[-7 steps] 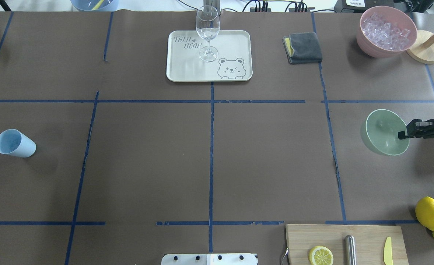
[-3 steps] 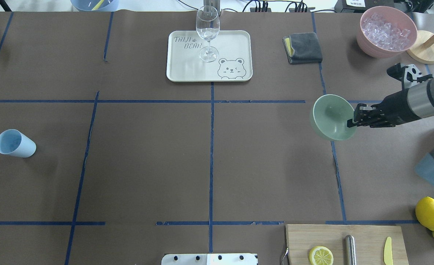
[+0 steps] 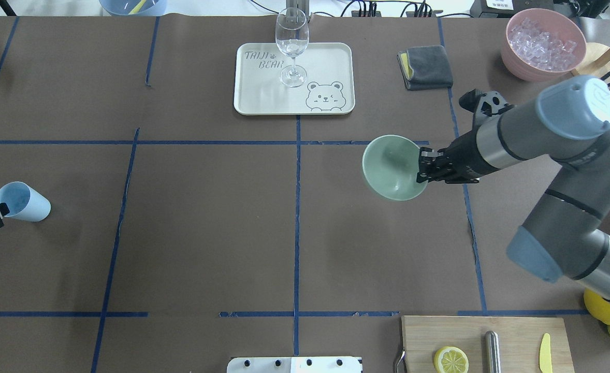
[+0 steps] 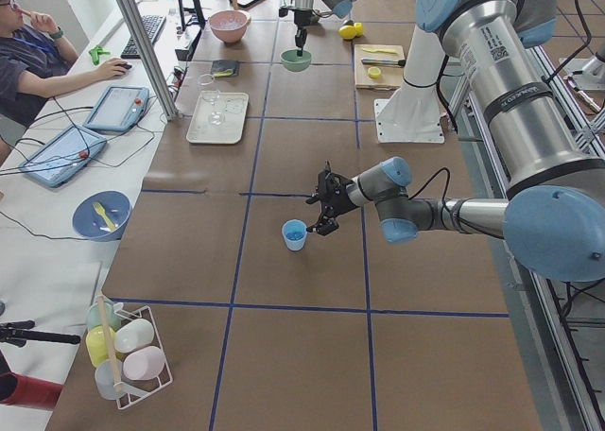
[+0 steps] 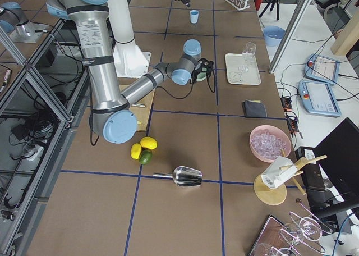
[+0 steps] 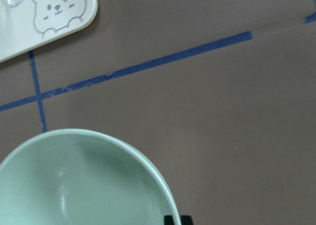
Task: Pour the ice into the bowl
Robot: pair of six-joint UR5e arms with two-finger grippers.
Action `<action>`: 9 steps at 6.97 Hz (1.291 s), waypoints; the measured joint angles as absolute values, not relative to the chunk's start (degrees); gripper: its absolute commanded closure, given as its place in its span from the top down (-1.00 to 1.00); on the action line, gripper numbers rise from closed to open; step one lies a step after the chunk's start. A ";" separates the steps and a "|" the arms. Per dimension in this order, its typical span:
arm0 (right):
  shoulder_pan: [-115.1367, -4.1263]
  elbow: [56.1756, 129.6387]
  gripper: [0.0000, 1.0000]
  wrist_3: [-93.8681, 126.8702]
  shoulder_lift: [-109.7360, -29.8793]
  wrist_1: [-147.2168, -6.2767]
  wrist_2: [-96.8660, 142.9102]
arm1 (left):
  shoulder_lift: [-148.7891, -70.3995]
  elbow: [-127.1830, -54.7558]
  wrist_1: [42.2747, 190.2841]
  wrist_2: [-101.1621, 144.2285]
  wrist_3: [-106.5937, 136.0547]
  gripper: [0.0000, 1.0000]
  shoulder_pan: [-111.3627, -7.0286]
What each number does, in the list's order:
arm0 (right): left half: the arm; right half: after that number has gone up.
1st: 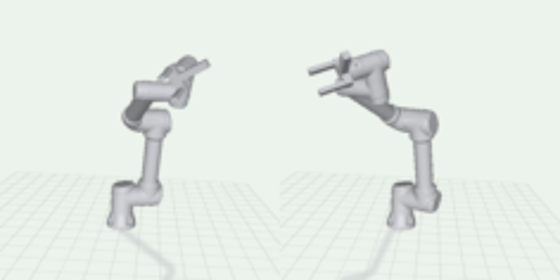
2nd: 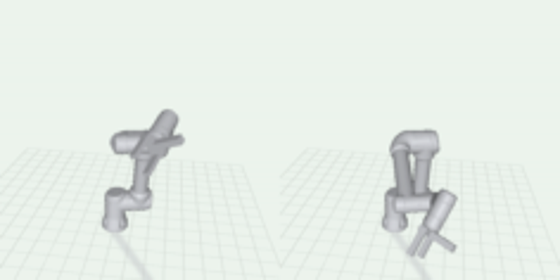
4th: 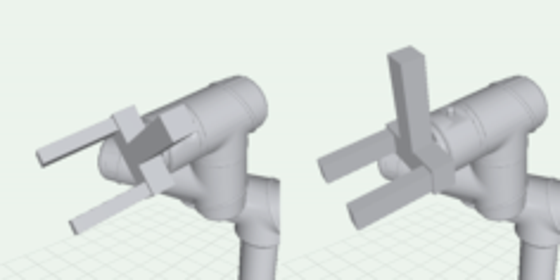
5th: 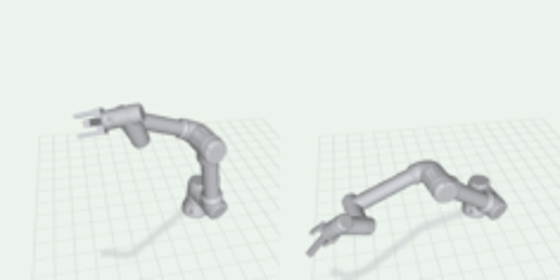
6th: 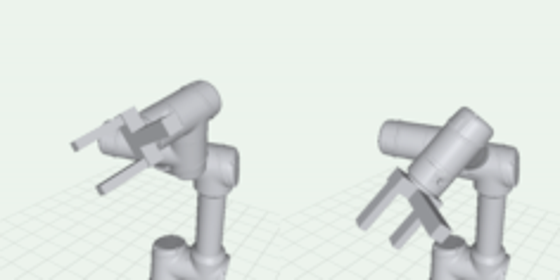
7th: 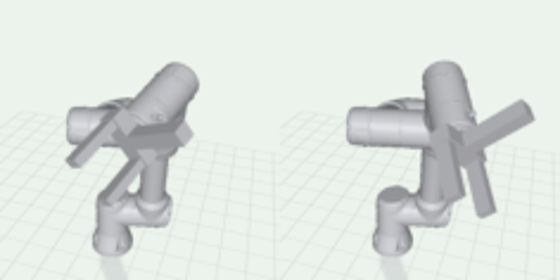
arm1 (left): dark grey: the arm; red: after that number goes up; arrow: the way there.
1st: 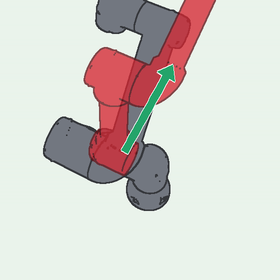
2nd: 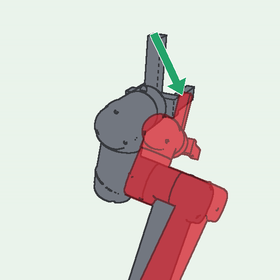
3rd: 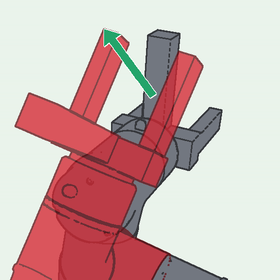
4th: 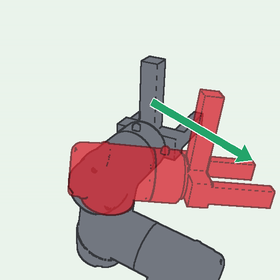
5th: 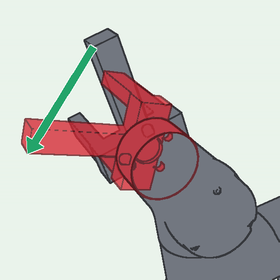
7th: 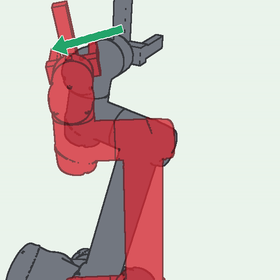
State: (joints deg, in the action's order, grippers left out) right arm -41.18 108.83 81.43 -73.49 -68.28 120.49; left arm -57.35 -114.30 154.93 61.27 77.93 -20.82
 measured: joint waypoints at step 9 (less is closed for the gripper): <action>-28.43 84.95 -1.00 90.28 -37.01 -84.41 113.50 | -59.25 -109.49 142.57 40.24 95.46 0.99 -6.35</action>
